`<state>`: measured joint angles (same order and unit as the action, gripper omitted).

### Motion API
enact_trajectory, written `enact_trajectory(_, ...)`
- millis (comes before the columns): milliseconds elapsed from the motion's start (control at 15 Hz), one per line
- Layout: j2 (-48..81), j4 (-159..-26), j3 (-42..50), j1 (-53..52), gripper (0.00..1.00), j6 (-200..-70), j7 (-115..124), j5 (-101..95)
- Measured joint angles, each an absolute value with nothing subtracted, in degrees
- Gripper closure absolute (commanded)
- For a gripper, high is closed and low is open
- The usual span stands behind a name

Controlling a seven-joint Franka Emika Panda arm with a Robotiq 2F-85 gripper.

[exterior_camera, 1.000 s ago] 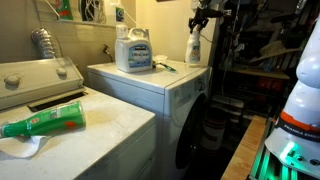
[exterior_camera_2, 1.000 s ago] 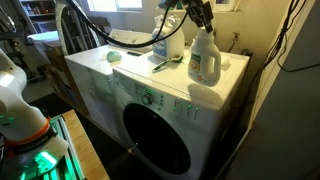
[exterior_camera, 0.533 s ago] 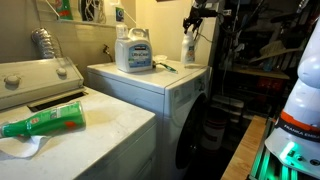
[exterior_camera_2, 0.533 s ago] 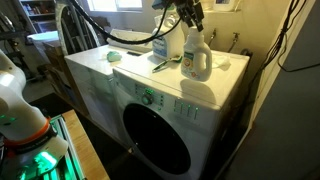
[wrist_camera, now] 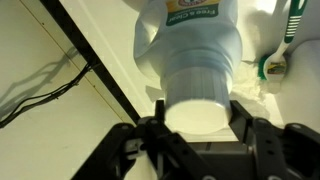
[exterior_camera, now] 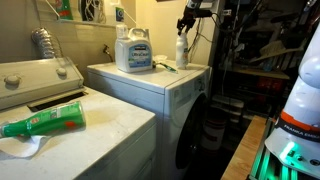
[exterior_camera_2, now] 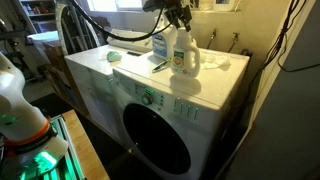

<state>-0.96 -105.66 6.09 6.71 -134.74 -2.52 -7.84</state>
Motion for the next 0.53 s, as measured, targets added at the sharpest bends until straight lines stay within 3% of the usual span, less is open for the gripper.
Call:
enact_trajectory(400, -1.65, -106.22, 5.29, 5.59, 0.61, -135.51, -6.92, -7.12)
enact_trajectory(467, -1.65, -106.22, 5.29, 5.59, 0.36, -135.54, -8.23, -6.42)
enact_trajectory(533, -1.65, -106.22, 5.31, 5.6, 0.36, -135.5, -9.28, -5.29)
